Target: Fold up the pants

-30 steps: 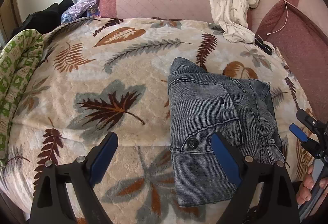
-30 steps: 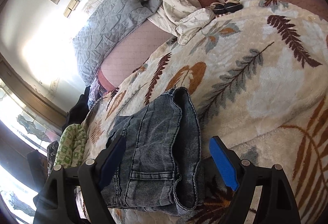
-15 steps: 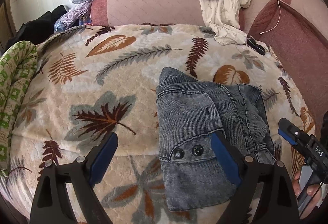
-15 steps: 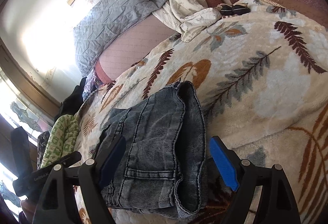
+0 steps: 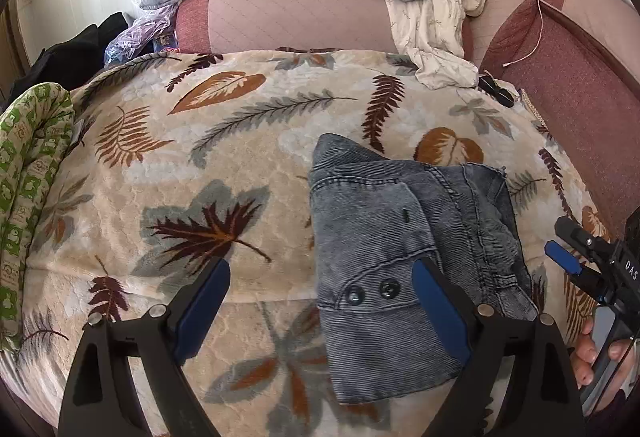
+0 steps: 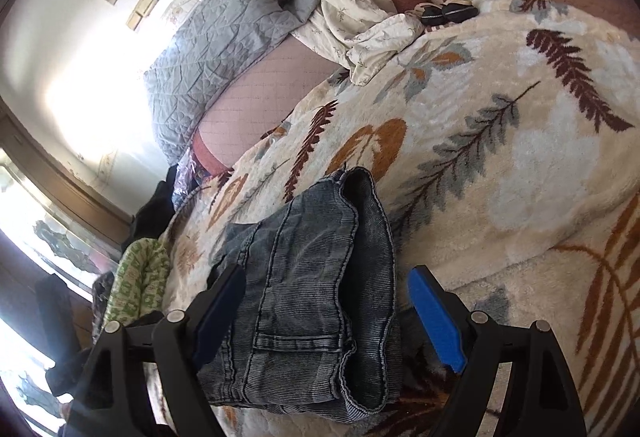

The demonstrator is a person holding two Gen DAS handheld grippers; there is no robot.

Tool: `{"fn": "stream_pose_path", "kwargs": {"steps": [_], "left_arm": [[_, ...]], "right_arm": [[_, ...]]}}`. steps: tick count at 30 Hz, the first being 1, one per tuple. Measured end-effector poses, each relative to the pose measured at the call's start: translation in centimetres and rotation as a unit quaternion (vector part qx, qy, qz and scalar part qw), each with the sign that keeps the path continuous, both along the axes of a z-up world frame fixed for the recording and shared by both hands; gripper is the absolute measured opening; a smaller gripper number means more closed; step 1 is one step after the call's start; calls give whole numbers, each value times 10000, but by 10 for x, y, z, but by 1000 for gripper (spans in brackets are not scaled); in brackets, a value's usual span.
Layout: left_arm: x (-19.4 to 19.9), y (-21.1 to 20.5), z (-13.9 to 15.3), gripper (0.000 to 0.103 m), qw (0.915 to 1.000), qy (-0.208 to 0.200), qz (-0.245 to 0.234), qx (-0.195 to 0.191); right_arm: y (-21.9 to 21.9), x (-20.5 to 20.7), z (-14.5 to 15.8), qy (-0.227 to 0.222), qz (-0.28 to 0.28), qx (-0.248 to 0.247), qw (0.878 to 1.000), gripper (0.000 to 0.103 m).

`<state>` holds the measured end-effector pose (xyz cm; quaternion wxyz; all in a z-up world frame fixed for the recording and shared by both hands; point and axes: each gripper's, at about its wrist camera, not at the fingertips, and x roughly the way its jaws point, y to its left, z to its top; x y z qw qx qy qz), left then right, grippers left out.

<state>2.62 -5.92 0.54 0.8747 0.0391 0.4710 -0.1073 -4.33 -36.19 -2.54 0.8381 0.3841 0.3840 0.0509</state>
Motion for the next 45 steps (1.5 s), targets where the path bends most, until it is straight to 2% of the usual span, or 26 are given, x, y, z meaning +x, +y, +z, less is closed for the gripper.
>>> {"fn": "stream_pose_path", "kwargs": {"steps": [7, 11, 14, 16, 18, 22, 24, 27, 32, 36, 41, 45], "left_arm": [[15, 15, -10, 92, 9996, 197, 70, -200], [15, 14, -4, 92, 9991, 112, 17, -419], [15, 3, 8, 92, 9983, -79, -218, -544], [16, -11, 17, 92, 9973, -247, -468, -501], [17, -31, 25, 92, 9959, -400, -723, -358], [9, -66, 41, 92, 9911, -625, -1108, -382], [-3, -83, 50, 92, 9878, -755, -1295, -432], [-25, -104, 62, 92, 9818, -900, -1634, -355], [-54, -120, 88, 92, 9776, -1136, -1752, -266], [-75, -132, 114, 92, 9746, -1348, -1759, -308], [-105, -147, 137, 92, 9674, -1594, -1954, -246], [-123, -157, 149, 92, 9632, -1623, -2107, -396]], "right_arm": [[-4, 4, -8, 123, -21, 237, 9996, 86], [-2, 3, -7, 180, -122, 144, 9997, 86], [-5, -11, 18, -92, -280, -17, 9996, 86], [-7, -33, 53, -524, -453, -448, 9966, 86], [-9, -56, 82, -748, -609, -740, 9926, 86], [-14, -92, 125, -696, -654, -984, 9906, 87], [-19, -112, 151, -773, -822, -1267, 9855, 88], [-29, -126, 176, -788, -972, -1358, 9828, 88], [-37, -142, 217, -1012, -1121, -1435, 9781, 88], [-43, -173, 253, -1346, -1303, -1572, 9696, 88], [-48, -205, 283, -1587, -1537, -1545, 9630, 88], [-38, -227, 306, -1740, -1490, -1831, 9560, 89]]}}
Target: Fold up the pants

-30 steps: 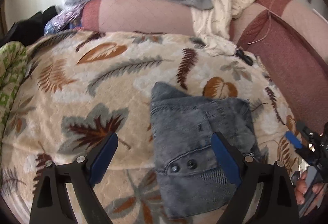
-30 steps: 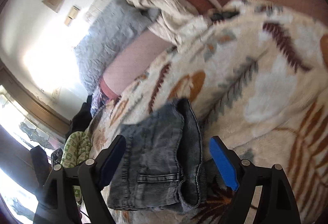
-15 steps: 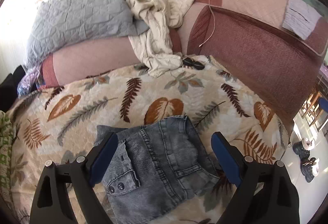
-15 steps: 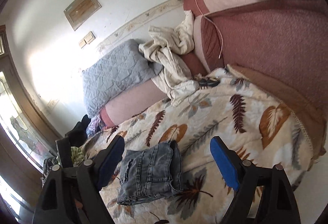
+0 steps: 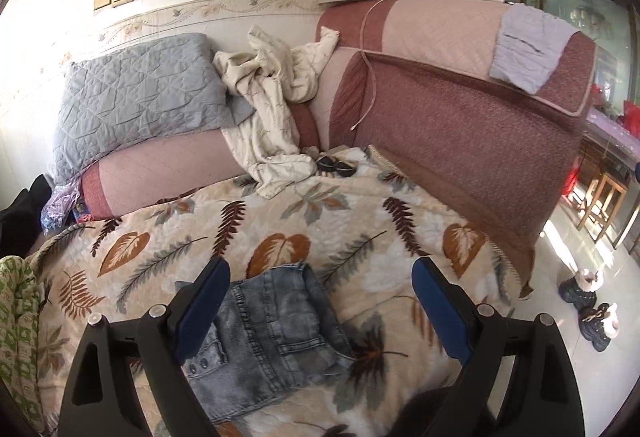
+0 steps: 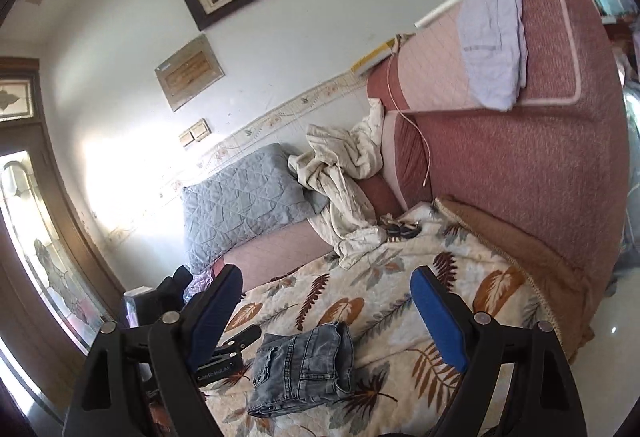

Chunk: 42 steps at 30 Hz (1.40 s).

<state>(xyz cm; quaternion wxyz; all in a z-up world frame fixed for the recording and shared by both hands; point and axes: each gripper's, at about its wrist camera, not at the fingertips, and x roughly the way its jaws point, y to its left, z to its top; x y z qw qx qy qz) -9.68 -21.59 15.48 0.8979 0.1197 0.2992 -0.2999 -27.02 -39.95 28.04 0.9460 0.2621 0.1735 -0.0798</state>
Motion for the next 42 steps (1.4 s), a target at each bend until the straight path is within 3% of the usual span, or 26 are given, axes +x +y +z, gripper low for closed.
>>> {"fn": "stream_pose_path", "kwargs": {"steps": [6, 12, 20, 25, 35, 38, 42], "left_arm": [[-22, 0, 12, 93, 9995, -229, -188, -58], [-19, 16, 14, 92, 9997, -131, -51, -214], [-6, 35, 10, 92, 9992, 21, 202, -358], [0, 43, 5, 93, 9993, -31, 286, -241], [47, 87, -27, 92, 9956, 103, 924, 120], [64, 116, -45, 92, 9918, 145, 1234, 284], [88, 164, -81, 92, 9832, 517, 1698, 431]], "right_arm": [[10, -15, 21, -143, -46, -81, 9999, 90], [27, -15, 34, -179, 36, -296, 9994, 90], [42, -8, 36, -125, 176, -402, 9990, 90], [44, -1, 31, -127, 257, -364, 9989, 91], [50, 60, -14, 284, 668, -234, 9971, 91], [51, 95, -45, 502, 856, -131, 9950, 91], [50, 147, -106, 957, 1092, 135, 9893, 91]]}}
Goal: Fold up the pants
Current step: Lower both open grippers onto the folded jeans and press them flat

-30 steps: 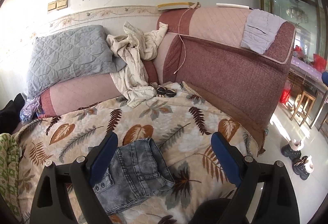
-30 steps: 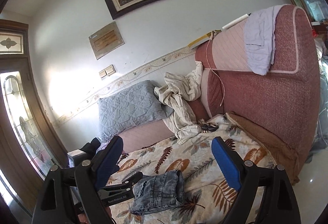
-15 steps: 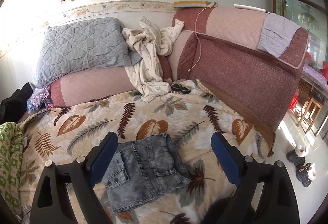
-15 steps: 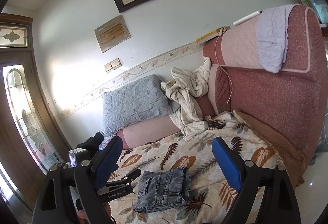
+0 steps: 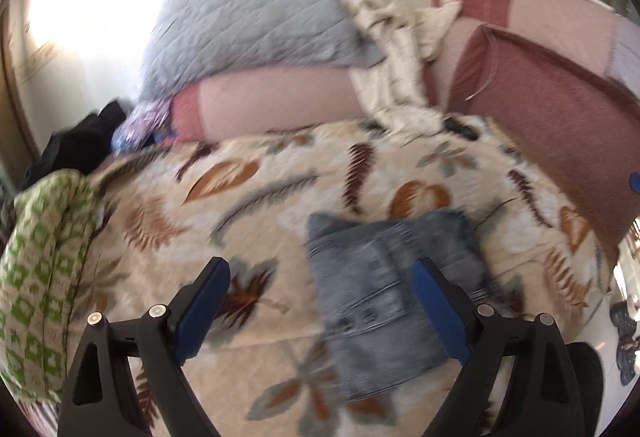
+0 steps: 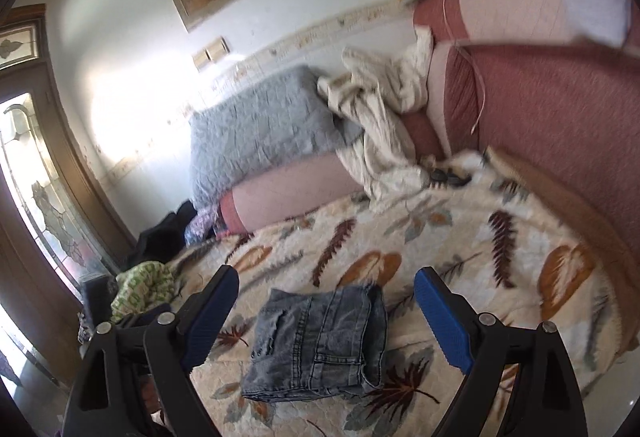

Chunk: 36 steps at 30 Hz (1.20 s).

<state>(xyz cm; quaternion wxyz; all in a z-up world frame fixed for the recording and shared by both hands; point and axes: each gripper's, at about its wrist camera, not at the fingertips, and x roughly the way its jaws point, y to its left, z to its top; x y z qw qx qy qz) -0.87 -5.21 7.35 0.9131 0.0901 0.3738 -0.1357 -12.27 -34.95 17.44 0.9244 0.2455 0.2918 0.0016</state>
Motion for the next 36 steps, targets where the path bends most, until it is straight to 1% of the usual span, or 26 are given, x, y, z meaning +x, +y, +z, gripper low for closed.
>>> {"fn": "stream_pose_path", "kwargs": {"steps": [1, 3, 5, 7, 9, 12, 14, 16, 17, 19, 21, 22, 24, 25, 27, 30, 31, 32, 34, 36], "left_arm": [[8, 16, -15, 92, 9997, 211, 117, -57], [21, 39, -38, 92, 9980, 488, 384, -140], [38, 60, -60, 92, 9944, 757, 678, -296], [52, 78, -77, 92, 9902, 919, 892, -565], [60, 85, -86, 92, 9875, 988, 964, -759], [72, 84, -93, 92, 9846, 1146, 831, -1027], [78, 81, -97, 92, 9805, 1316, 586, -1334], [81, 76, -105, 93, 9741, 1536, 356, -1623], [83, 72, -111, 93, 9713, 1647, 293, -1691], [88, 62, -127, 92, 9667, 1956, 168, -1640], [89, 52, -138, 92, 9656, 2106, 51, -1522], [87, 46, -141, 92, 9663, 2109, -55, -1477], [82, 37, -140, 92, 9704, 1985, -204, -1362], [81, 35, -138, 92, 9727, 1902, -247, -1309], [82, 33, -138, 92, 9737, 1846, -279, -1307], [85, 38, -141, 92, 9685, 1988, -220, -1482], [86, 41, -139, 92, 9672, 2023, -204, -1523], [87, 46, -137, 92, 9658, 2015, -166, -1622], [86, 53, -133, 92, 9636, 1932, -127, -1844], [85, 50, -132, 92, 9626, 1924, -193, -1897]], "right_arm": [[-1, 10, -14, 109, 38, 126, 9999, 91], [-1, 34, -52, 448, 122, 417, 9980, 91], [1, 55, -87, 779, 186, 510, 9955, 91], [3, 75, -119, 1102, 229, 565, 9920, 91], [4, 93, -148, 1325, 306, 655, 9885, 91], [2, 112, -170, 1512, 364, 569, 9862, 91], [-6, 121, -180, 1527, 374, 665, 9853, 91], [-13, 128, -191, 1614, 315, 620, 9844, 91], [-20, 130, -198, 1671, 271, 626, 9836, 91], [-29, 132, -207, 1801, 202, 885, 9795, 91], [-35, 133, -213, 1738, 284, 1379, 9747, 91], [-34, 134, -215, 1775, 367, 1416, 9732, 91], [-25, 136, -219, 1924, 563, 1218, 9721, 91], [-22, 136, -223, 1998, 673, 1223, 9698, 91], [-13, 138, -233, 2207, 932, 1305, 9621, 91], [-3, 138, -236, 2262, 1065, 1014, 9629, 91], [0, 137, -236, 2269, 1120, 1001, 9623, 91], [2, 137, -236, 2275, 1189, 1024, 9611, 91], [6, 134, -235, 2219, 1351, 1225, 9579, 92], [10, 134, -238, 2226, 1473, 1358, 9541, 92]]}}
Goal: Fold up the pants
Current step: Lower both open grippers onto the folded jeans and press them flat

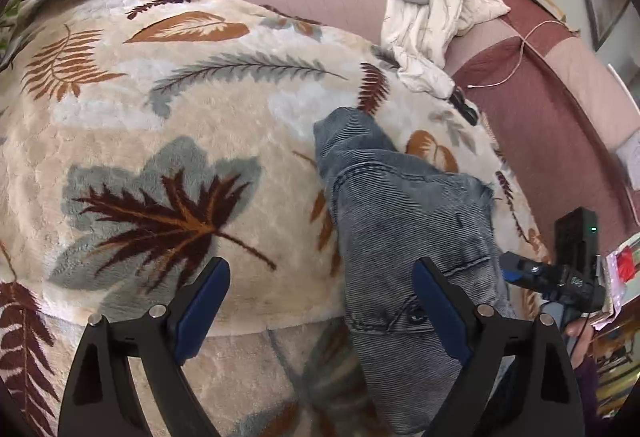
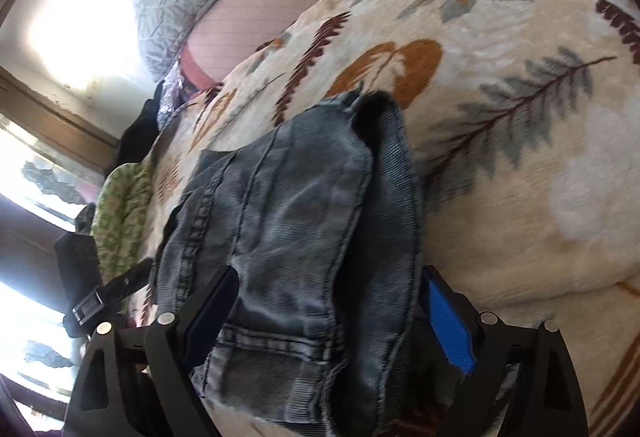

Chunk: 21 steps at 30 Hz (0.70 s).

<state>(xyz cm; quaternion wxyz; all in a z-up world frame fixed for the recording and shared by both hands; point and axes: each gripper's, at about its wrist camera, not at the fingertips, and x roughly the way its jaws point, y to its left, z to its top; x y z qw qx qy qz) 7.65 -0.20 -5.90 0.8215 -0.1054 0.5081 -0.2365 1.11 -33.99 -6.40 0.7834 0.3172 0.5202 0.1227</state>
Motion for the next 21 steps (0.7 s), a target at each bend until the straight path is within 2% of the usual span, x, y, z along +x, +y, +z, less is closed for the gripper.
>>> {"fn": "stream_pose_path", "kwargs": {"steps": [3, 8, 10, 13, 15, 17, 19, 21], "left_arm": [[-1, -13, -1, 92, 9997, -102, -233, 32], [-2, -40, -9, 93, 9957, 135, -856, -329], [-4, -45, -12, 93, 9955, 100, -897, -298], [-1, -40, -17, 92, 9939, 275, -847, -645], [0, -35, -20, 92, 9915, 369, -834, -930], [-2, -36, -22, 92, 9910, 343, -888, -939], [-5, -38, -21, 76, 9890, 257, -1030, -1026], [-6, -40, -18, 72, 9891, 176, -1064, -1000]], "right_arm": [[5, 1, -1, -30, 36, 1, 10000, 93], [16, 8, -6, -59, 116, 146, 9998, 95], [19, 10, -7, -93, 148, 222, 9996, 95], [21, 13, -9, -116, 139, 260, 9995, 95], [24, 13, -9, -166, 134, 227, 9995, 91], [28, 14, -9, -194, 136, 157, 9996, 81], [30, 14, -9, -219, 152, 157, 9995, 76], [32, 15, -9, -253, 171, 81, 9995, 70]]}}
